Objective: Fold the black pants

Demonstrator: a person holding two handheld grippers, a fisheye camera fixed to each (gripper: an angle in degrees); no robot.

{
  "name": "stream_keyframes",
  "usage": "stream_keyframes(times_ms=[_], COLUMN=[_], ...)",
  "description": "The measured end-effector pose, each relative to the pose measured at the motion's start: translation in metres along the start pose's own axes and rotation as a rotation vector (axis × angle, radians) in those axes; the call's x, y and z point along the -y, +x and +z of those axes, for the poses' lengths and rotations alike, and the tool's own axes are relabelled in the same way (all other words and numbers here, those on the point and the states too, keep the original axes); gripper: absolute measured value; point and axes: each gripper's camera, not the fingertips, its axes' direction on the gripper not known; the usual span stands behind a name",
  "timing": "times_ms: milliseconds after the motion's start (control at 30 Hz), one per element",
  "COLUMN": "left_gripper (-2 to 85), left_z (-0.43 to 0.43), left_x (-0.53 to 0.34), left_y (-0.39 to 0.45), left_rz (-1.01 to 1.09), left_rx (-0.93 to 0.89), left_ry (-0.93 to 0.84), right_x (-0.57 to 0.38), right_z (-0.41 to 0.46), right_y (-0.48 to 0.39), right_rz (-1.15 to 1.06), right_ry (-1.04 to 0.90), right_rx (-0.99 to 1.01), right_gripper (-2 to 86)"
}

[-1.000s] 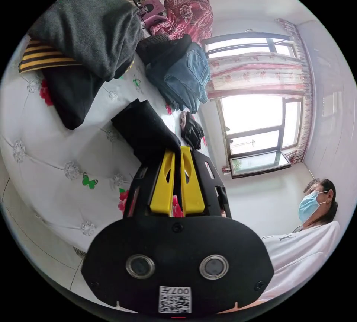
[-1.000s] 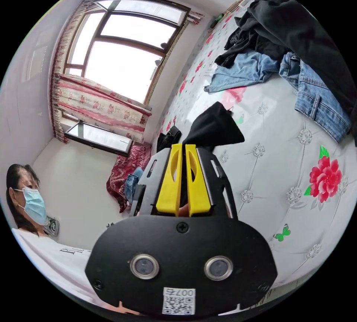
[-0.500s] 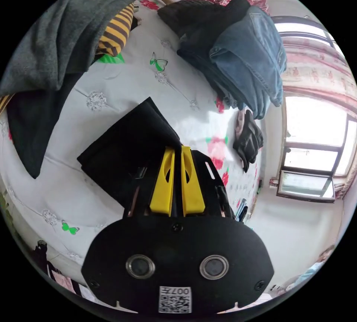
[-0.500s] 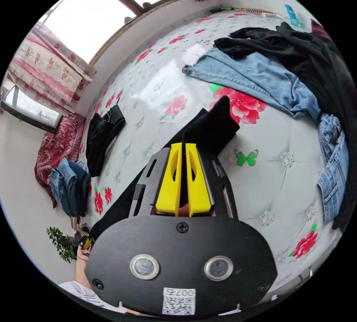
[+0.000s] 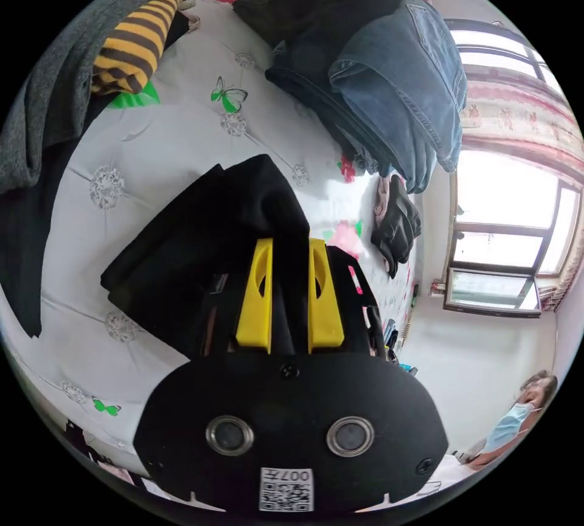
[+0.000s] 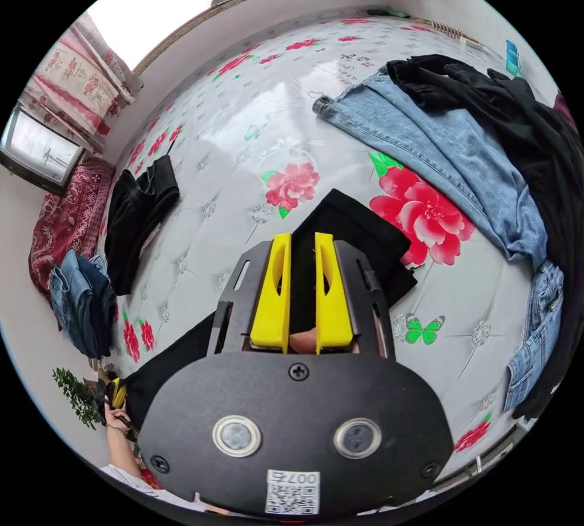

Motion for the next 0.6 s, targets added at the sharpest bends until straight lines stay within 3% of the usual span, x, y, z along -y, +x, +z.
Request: stream_keyframes(times_ms=[167, 233, 367, 467, 600], left_gripper=[9.0, 8.7, 7.5, 6.9, 2.1], left_z=[-0.025, -0.031, -0.02, 0.001, 0.019], left_x=[-0.021, -0.033, -0.062, -0.074, -0.084], left_y=[0.026, 0.034, 0.042, 0.044, 0.042], left_rz=[0.174, 0.232, 0.325, 0.379, 0.422], left_rx=[-0.003, 0.052, 0.162, 0.305, 0.487], left_ry=[0.042, 0.049, 0.019, -0.026, -0.047], right_x=[-0.04, -0.074, -0.164, -0.218, -0.231], right_z=[-0.042, -0.043, -0.007, 0.023, 0.037], right_y=[-0.025, -0.044, -0.099, -0.141, -0.188], right_rz=[-0.283, -0.44, -0.722, -0.885, -1.009], right_ry=[0.043, -0.059, -0.47, -0.653, -0.564], right_rx=[0.221, 0.381, 0.696, 0.711, 0.649], right_gripper=[6.2, 6.6, 7.7, 8.3, 9.0])
